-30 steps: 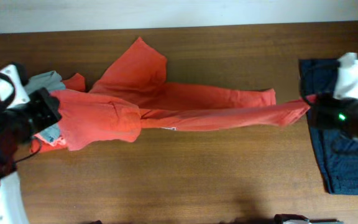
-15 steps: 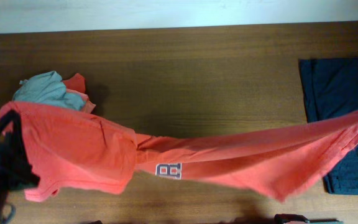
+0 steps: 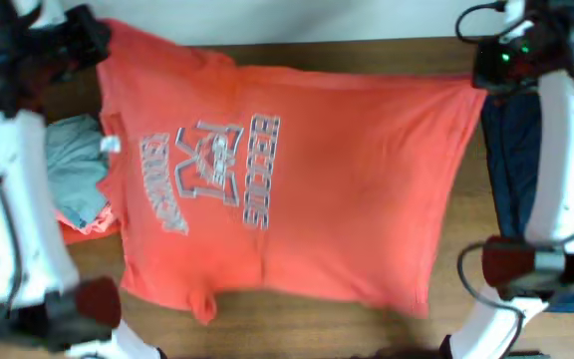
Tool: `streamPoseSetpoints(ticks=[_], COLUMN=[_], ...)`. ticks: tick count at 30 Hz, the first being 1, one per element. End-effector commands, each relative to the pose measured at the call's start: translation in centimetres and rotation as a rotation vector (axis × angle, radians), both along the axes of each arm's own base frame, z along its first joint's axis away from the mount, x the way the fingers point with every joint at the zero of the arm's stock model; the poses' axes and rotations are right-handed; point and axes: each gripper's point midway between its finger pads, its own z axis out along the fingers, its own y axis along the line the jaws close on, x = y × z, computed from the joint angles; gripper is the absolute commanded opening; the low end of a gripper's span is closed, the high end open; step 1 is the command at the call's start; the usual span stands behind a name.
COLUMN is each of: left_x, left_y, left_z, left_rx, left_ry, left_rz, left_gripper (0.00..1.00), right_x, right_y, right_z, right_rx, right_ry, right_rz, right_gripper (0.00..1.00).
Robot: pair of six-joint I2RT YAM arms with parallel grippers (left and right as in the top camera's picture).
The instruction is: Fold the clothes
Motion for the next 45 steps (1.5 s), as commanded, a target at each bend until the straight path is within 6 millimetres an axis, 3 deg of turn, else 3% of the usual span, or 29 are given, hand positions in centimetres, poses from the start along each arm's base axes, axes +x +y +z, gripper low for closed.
streamPoseSetpoints(ticks=[1,3,6,7,9,10,13,18,19,21,26,28,35,40,45], left_x=[3.3,3.7,1.7,0.3,-1.5,-2.0,-3.5,-4.8,-5.3,-7.2,-12.6,-15.0,-19.0,-21.1,-23.7], left_y=[-1.1,-0.8,1.1,1.9,1.9,1.7,1.3,-0.3,-0.5,-1.1,-2.0,-2.4,-3.2,-3.6,-4.0], left_z=[1.9,4.2,10.4,11.7,11.2,10.2,4.6,-6.4,-7.8,-12.7,-20.3,-22.0,-24.6,-25.2,-24.8], left_rx=[-0.011,0.004,0.043,0.048,0.055,0.071,0.114,0.118,0.113,0.077,0.005,-0.026,-0.081,-0.081,-0.077], left_ry=[-0.154,-0.242,-0.375,-0.377,-0.313,-0.274,-0.056,0.310,0.359,0.529,0.836,0.942,1.097,1.087,1.073], left_rz=[-0.092,-0.093,-0.053,-0.031,-0.031,-0.045,-0.076,-0.180,-0.199,-0.240,-0.321,-0.345,-0.370,-0.358,-0.350], left_gripper=[0.01,0.01,0.01,0.01,0.01,0.01,0.01,0.01,0.01,0.01,0.01,0.01,0.01,0.01,0.01], right_x=[0.7,0.6,-1.2,-2.1,-2.9,-3.0,-3.4,-6.0,-6.4,-8.3,-13.4,-15.1,-18.9,-20.9,-23.0], right_y=[-1.9,-2.4,-3.8,-4.1,-4.3,-4.5,-4.5,-4.0,-4.0,-4.0,-4.8,-5.2,-5.5,-4.3,-3.3], right_z=[4.5,7.0,12.3,12.7,11.6,10.8,6.6,-3.4,-4.3,-8.0,-13.9,-15.0,-16.2,-16.6,-18.2], right_rx=[-0.044,-0.060,-0.086,-0.079,-0.070,-0.066,-0.045,0.009,0.014,0.037,0.098,0.131,0.217,0.243,0.266], right_ry=[-0.165,-0.245,-0.382,-0.379,-0.329,-0.297,-0.145,0.218,0.254,0.398,0.657,0.718,0.733,0.705,0.745], right_rz=[-0.034,-0.048,-0.092,-0.100,-0.106,-0.108,-0.109,-0.105,-0.107,-0.114,-0.166,-0.202,-0.270,-0.269,-0.283], right_gripper=[0.04,0.04,0.04,0.04,0.04,0.04,0.04,0.04,0.04,0.04,0.04,0.04,0.04,0.04,0.04])
